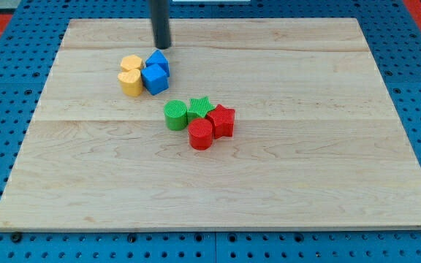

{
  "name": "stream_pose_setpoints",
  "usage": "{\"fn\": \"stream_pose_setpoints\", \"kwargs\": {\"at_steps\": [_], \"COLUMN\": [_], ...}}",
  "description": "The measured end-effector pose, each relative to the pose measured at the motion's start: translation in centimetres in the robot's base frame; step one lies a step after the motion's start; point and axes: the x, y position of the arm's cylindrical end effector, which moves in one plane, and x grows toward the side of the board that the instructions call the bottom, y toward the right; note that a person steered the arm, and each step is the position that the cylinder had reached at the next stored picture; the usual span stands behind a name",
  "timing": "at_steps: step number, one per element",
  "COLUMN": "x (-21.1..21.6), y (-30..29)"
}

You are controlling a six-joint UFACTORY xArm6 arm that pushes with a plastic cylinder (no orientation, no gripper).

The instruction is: Separate the yellow heart and the yellow hexagon

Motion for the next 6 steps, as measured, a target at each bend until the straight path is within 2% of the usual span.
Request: {"fn": "stream_pose_setpoints", "kwargs": {"at_steps": [1, 3, 5, 6], "x": [0.9, 6.8, 13.1, 14.0], "y": [-5.4, -2.4, -1.7, -0.4]}}
